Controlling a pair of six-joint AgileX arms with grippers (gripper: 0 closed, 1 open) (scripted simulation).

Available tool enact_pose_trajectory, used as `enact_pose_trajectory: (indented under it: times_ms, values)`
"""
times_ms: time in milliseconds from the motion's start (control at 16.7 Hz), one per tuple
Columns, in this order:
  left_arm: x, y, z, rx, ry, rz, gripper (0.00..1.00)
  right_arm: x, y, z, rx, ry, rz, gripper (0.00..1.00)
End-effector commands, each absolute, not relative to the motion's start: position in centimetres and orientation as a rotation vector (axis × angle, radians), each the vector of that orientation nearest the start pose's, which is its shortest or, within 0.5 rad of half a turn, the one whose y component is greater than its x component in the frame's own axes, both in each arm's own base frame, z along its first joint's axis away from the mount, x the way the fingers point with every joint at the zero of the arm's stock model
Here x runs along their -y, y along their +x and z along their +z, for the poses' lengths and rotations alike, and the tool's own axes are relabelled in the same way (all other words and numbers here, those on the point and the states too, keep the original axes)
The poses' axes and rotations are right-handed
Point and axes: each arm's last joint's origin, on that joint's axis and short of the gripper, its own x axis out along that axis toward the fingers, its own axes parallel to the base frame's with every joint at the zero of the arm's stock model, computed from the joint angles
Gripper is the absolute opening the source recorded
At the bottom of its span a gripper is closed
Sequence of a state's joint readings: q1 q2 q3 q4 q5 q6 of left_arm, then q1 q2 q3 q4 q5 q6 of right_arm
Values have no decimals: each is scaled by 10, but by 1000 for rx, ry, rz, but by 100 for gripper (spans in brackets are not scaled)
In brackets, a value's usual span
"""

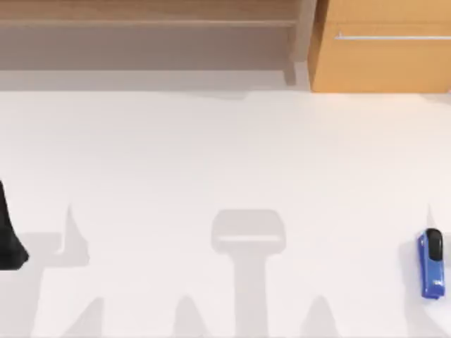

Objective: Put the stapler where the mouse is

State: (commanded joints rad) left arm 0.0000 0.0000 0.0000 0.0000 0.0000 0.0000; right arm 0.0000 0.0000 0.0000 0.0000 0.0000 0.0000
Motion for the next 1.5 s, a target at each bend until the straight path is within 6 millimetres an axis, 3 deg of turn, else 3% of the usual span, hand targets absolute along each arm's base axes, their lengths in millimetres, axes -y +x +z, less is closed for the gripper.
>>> enact_pose_trajectory:
  times_ms: [300, 600, 900, 1140, 1500]
  values:
    - [1, 106, 160, 0, 0, 0, 100, 1, 107, 164, -78, 26, -4, 100]
    - [1, 106, 160, 0, 0, 0, 100, -4, 122, 180, -426, 103, 6, 100]
    - [1, 106, 160, 0, 0, 0, 100, -22, 166, 187, -935, 129, 12, 100]
    - [1, 106, 160, 0, 0, 0, 100, -44, 212, 176, -1299, 111, -19, 100]
    - [1, 106, 160, 0, 0, 0, 100, -66, 258, 165, -1540, 116, -100, 100]
